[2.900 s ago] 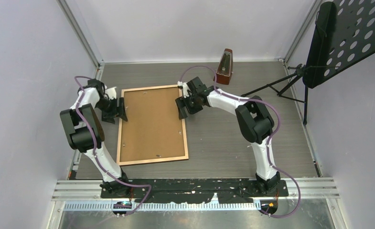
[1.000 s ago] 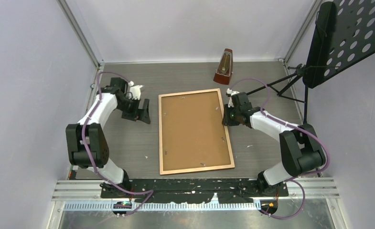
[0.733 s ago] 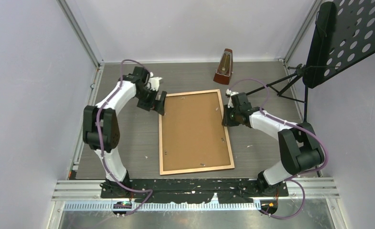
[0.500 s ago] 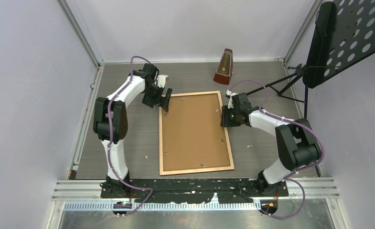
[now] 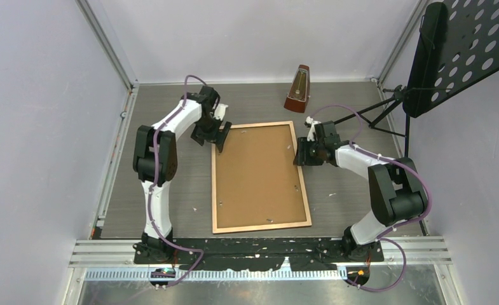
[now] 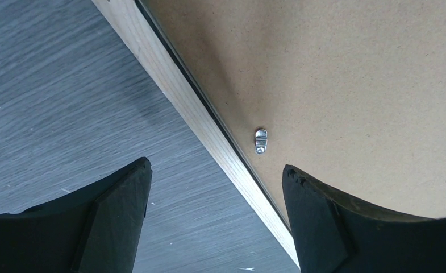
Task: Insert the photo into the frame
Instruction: Install the photo frame at the center of the board.
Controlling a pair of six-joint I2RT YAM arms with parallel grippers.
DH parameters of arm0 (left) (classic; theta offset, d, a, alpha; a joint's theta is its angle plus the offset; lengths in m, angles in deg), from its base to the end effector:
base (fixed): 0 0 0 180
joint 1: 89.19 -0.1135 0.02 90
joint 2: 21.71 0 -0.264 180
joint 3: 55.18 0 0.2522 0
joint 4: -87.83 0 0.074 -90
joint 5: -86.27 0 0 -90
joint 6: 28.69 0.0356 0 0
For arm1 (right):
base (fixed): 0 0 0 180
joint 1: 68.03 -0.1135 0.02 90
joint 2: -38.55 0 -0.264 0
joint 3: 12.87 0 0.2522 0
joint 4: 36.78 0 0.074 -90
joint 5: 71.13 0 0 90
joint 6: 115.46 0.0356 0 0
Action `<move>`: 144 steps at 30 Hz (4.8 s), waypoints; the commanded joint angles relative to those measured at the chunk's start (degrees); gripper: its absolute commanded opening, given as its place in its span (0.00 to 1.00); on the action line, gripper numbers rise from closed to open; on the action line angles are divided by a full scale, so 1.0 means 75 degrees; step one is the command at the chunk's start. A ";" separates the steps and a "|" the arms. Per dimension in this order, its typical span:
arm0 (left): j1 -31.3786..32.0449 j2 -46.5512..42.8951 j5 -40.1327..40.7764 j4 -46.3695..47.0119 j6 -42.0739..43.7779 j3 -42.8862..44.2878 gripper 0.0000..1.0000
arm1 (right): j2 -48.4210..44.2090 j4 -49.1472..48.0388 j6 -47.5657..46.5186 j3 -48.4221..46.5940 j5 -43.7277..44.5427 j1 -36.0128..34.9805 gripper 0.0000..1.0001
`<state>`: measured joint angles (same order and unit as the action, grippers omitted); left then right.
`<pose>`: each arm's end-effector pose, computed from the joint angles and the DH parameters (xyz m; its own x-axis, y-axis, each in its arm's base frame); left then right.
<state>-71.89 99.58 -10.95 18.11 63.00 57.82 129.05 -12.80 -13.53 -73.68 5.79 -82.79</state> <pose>0.4086 -0.1320 0.1958 -0.9241 0.3185 -0.2113 0.3473 0.9304 -0.1168 0.2936 0.0857 0.1650 -0.8403 -0.0132 -0.5420 -0.2086 0.9306 0.3008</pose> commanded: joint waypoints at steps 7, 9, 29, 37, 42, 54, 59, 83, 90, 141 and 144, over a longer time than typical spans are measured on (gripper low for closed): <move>0.0315 0.0327 0.0537 -0.0240 -0.0015 0.0475 0.80 | -0.0039 -0.0437 0.0034 -0.0202 -0.0499 0.0224 0.50; 0.0414 0.0404 0.0699 -0.0224 -0.0015 0.0477 0.80 | -0.0043 -0.0447 0.0044 -0.0202 -0.0540 0.0249 0.50; 0.0506 0.0714 0.0790 -0.0213 0.0073 0.0703 0.56 | 0.0067 -0.0551 0.0158 -0.0161 -0.0900 0.0416 0.48; 0.0488 0.0843 0.0773 -0.0236 0.0095 0.0906 0.44 | 0.0108 -0.0549 0.0168 -0.0171 -0.0971 0.0454 0.47; 0.0431 0.0855 0.0678 -0.0232 0.0080 0.0918 0.39 | 0.0170 -0.0569 0.0168 -0.0175 -0.0991 0.0457 0.47; 0.0422 0.0511 0.0459 -0.0110 0.0045 0.0414 0.29 | 0.0249 -0.0554 0.0180 -0.0196 -0.1021 0.0483 0.47; 0.0424 0.0407 0.0426 -0.0046 0.0096 0.0187 0.24 | 0.0250 -0.0554 0.0183 -0.0197 -0.1003 0.0495 0.47; 0.0412 -0.0807 0.0034 0.0402 0.0073 -0.0645 0.80 | 0.0307 -0.0554 0.0181 -0.0231 -0.1017 0.0552 0.46; 0.0423 -0.2435 -0.0755 0.1174 0.0686 -0.2711 0.86 | 0.0337 -0.0554 0.0097 -0.0263 -0.0845 0.0583 0.45; 0.2599 -0.4289 0.0036 0.2180 0.0259 -0.6055 0.88 | 0.1282 -0.0346 0.0042 -0.1212 -0.0232 0.0596 0.06; 0.2580 -0.4224 -0.0079 0.2136 0.0280 -0.5986 0.89 | 0.1386 -0.0446 0.0165 -0.1287 -0.0163 0.0612 0.06</move>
<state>-52.24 68.35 -10.43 34.10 64.75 10.79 137.94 -12.96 -13.82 -81.26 0.72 -78.66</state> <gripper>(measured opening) 0.882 0.283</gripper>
